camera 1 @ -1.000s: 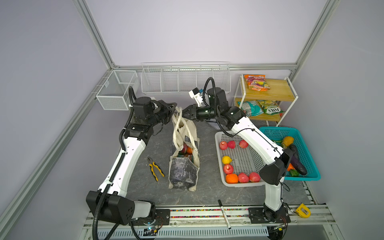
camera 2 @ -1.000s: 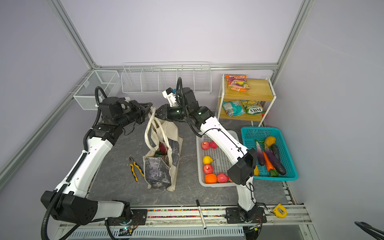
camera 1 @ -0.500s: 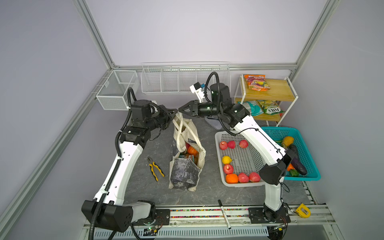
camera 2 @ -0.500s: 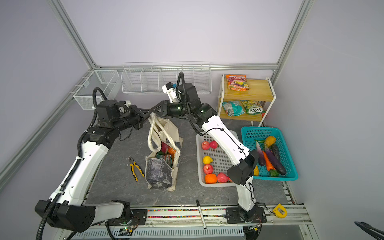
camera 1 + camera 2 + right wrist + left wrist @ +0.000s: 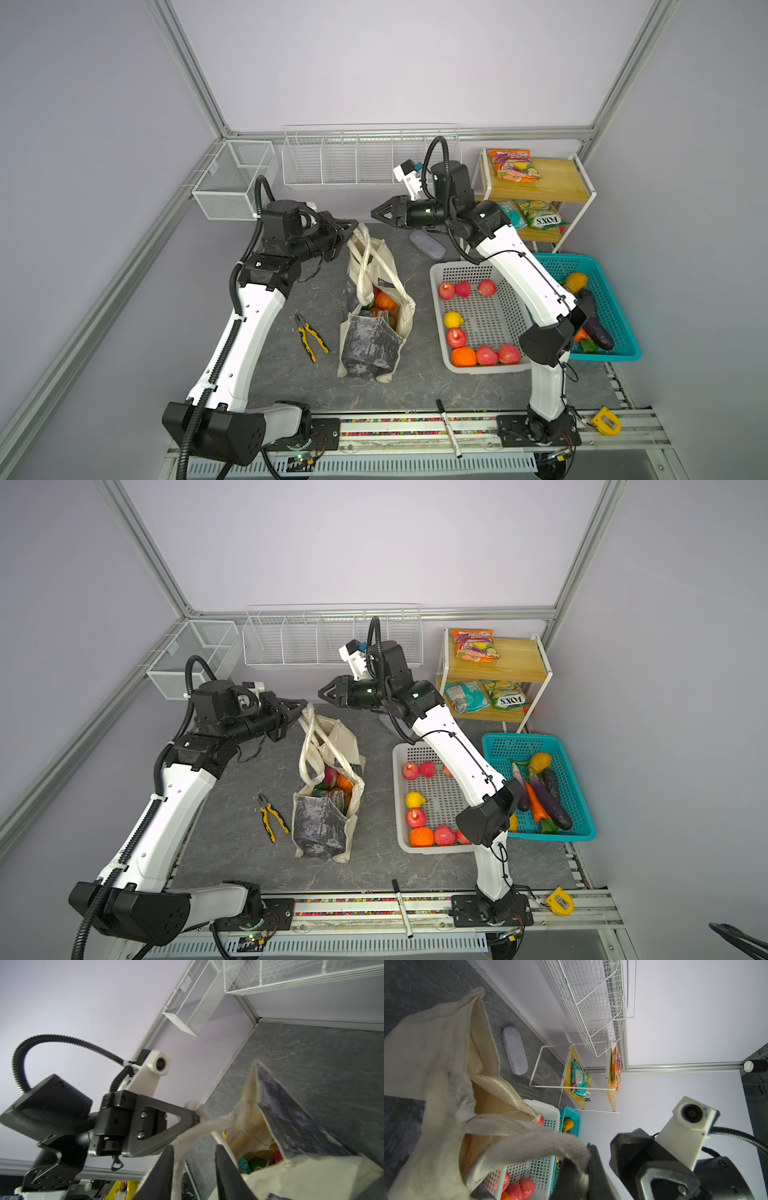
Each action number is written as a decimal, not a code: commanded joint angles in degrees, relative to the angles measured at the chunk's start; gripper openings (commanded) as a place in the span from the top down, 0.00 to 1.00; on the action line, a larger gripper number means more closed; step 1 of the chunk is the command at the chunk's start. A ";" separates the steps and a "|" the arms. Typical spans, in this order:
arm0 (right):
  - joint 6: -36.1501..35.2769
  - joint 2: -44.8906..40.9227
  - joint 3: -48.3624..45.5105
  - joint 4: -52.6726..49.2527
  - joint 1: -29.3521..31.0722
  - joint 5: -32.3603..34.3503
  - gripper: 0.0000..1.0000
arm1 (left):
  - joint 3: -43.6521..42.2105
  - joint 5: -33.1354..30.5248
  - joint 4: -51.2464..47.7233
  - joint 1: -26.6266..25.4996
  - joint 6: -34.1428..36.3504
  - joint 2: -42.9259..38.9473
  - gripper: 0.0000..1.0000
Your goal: Place the food into the grocery bag and tie it
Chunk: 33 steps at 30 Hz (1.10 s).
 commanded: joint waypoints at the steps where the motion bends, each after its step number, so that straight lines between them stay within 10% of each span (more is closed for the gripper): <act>1: -5.07 -5.70 -5.54 -3.67 -2.04 1.20 0.63 | -0.34 1.38 -0.84 -0.21 0.75 -0.31 1.00; 14: -13.65 -19.57 -45.61 29.64 -0.20 -15.75 0.58 | 0.47 3.22 -1.44 -0.21 0.83 0.86 1.00; 33: -7.89 -14.23 -57.56 62.78 3.40 -28.09 0.31 | 3.43 8.80 -2.51 -0.21 1.02 4.24 1.00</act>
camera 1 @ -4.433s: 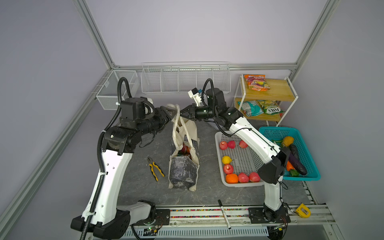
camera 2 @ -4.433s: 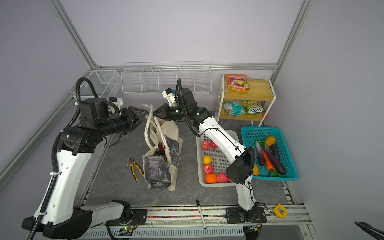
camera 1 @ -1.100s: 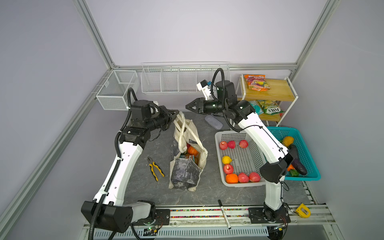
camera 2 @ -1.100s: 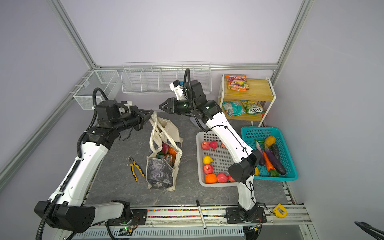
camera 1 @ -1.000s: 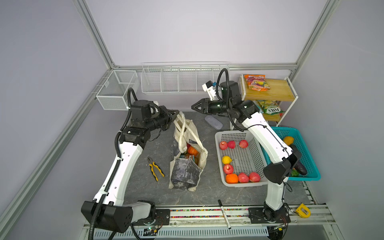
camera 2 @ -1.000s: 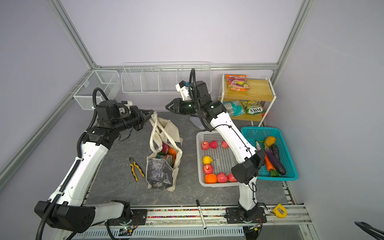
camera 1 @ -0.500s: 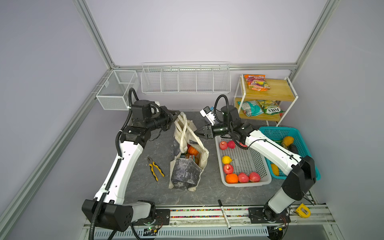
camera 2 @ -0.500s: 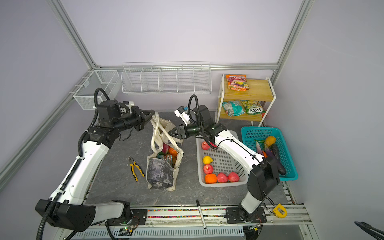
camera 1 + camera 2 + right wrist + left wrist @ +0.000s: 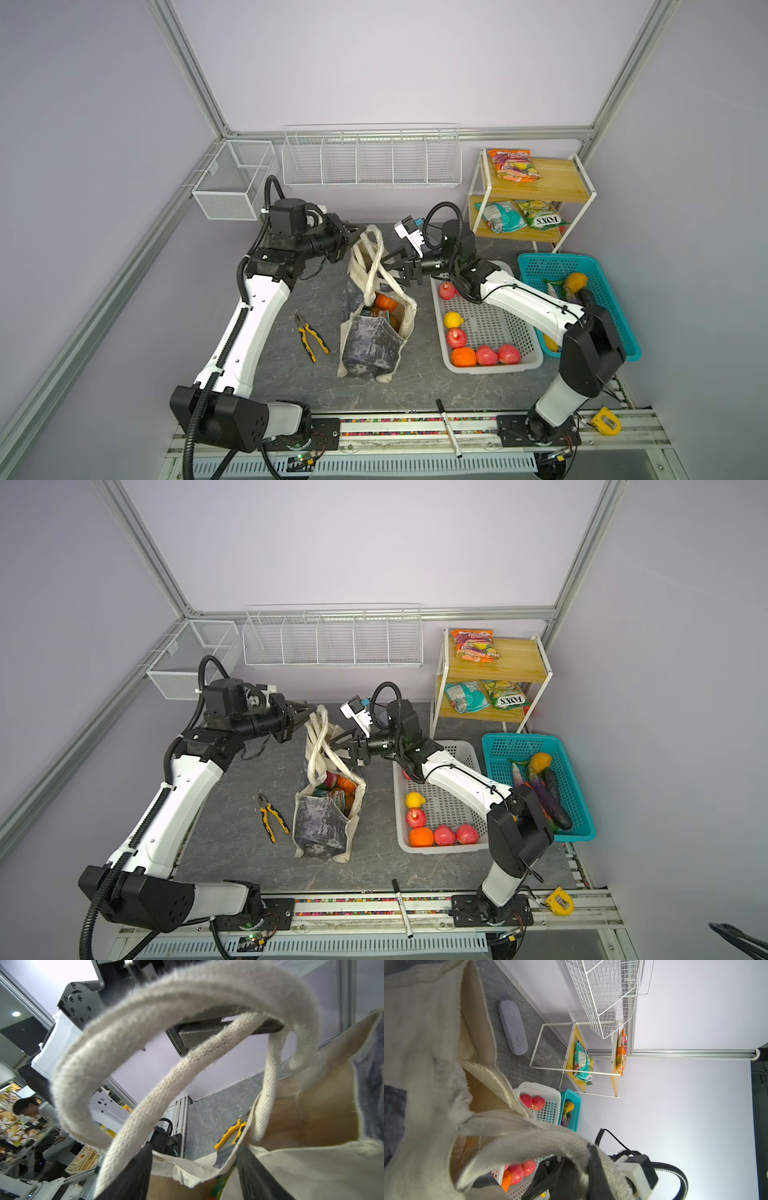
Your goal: Place the food into the grocery bag and tie it
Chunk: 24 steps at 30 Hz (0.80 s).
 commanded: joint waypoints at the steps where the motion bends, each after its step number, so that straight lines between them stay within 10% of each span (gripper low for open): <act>1: 2.39 1.69 -1.39 7.27 1.94 -3.26 0.30 | 2.13 2.23 -0.67 -0.21 0.73 0.87 1.00; 24: 27.32 4.81 -2.70 36.58 0.36 3.20 0.28 | -1.04 3.73 -0.32 -3.16 0.82 0.18 1.00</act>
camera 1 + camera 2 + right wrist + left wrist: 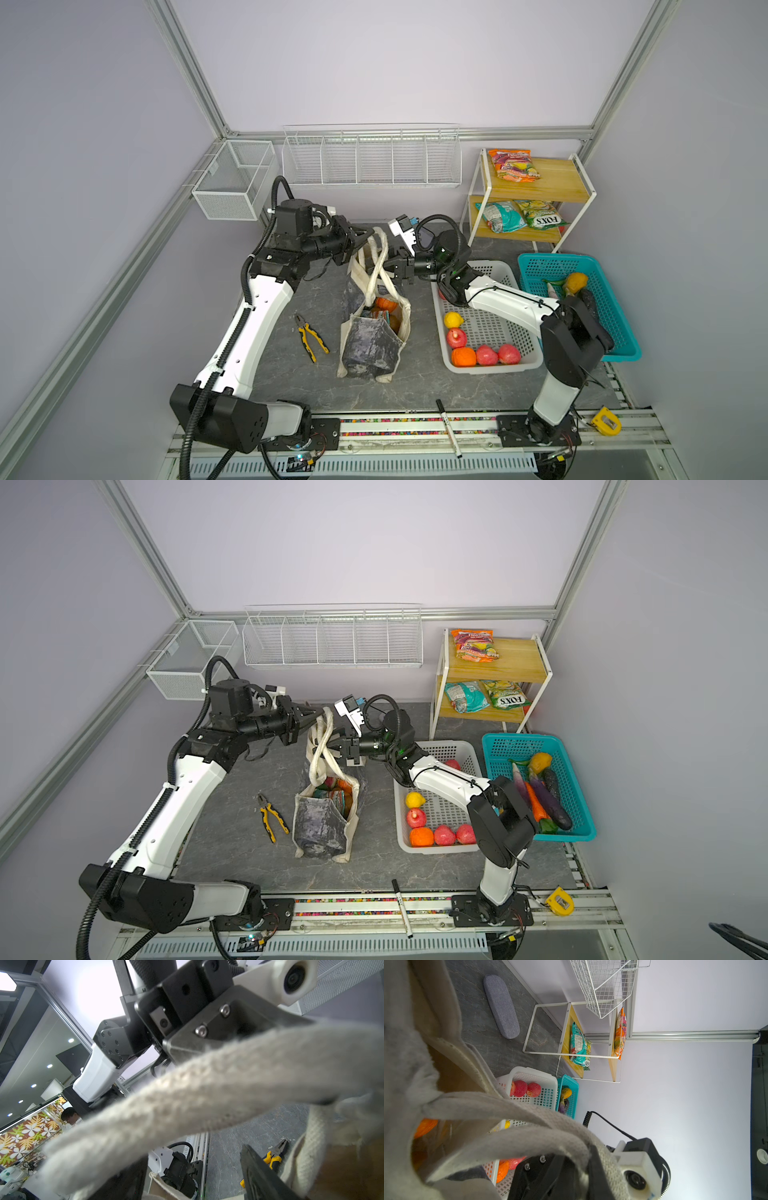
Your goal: Place the food into the grocery bag and tie it
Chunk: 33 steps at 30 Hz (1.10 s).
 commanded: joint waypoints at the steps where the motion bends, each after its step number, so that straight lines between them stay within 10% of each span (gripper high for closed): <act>1: 6.86 -0.02 -1.19 9.75 -1.63 3.02 0.28 | -1.13 1.24 -0.23 -0.73 0.80 0.02 1.00; 10: 11.19 -0.86 -2.79 13.35 -3.29 5.27 0.31 | -1.60 1.58 0.34 -2.27 0.87 0.18 1.00; 19: -15.19 -11.36 -0.72 -28.49 -5.60 5.25 0.31 | -2.85 2.09 -3.39 -2.33 2.91 -2.48 1.00; 33: -23.07 -11.42 8.37 -41.80 -4.72 5.49 0.32 | -3.42 1.37 7.50 -4.51 -2.59 -0.47 1.00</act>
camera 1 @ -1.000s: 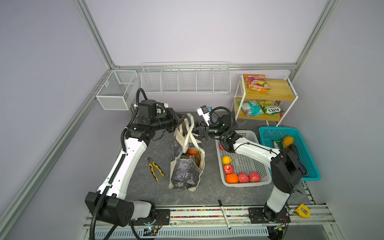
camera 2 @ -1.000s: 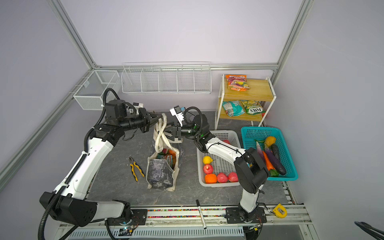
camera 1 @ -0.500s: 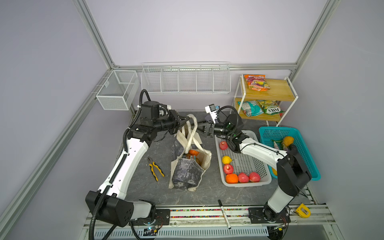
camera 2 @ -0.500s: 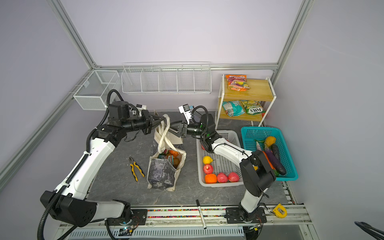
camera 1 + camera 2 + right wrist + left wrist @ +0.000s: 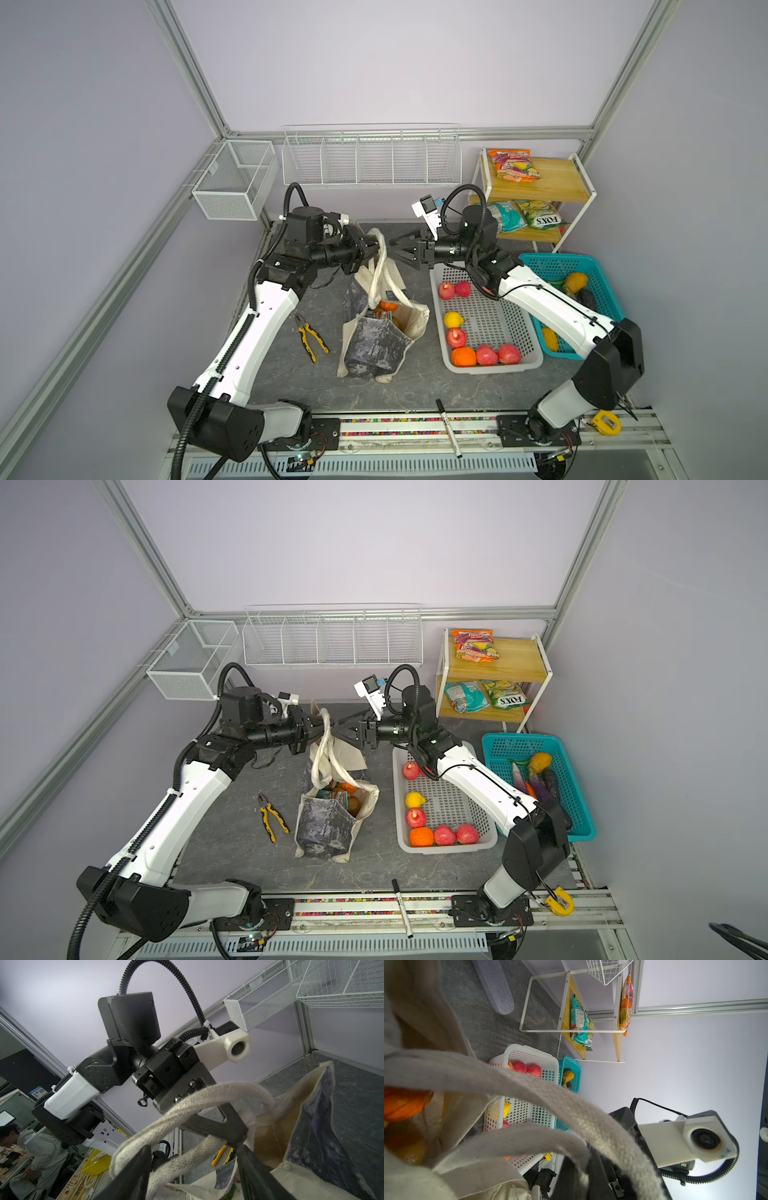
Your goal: Place the food into the grocery bag and tie it
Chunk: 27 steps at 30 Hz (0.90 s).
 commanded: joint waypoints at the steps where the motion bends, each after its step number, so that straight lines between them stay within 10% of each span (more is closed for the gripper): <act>1: -3.81 -0.64 0.70 -4.75 -0.25 -0.20 0.32 | 0.17 0.21 7.21 -0.40 -3.69 1.68 1.00; 14: -6.96 -2.48 -5.93 -4.27 -3.90 -1.54 0.30 | 1.80 2.86 17.95 -0.99 -10.85 3.60 1.00; 27: 6.72 4.91 -10.83 28.65 0.32 -6.80 0.22 | 1.92 3.48 19.98 -1.51 -12.29 4.54 1.00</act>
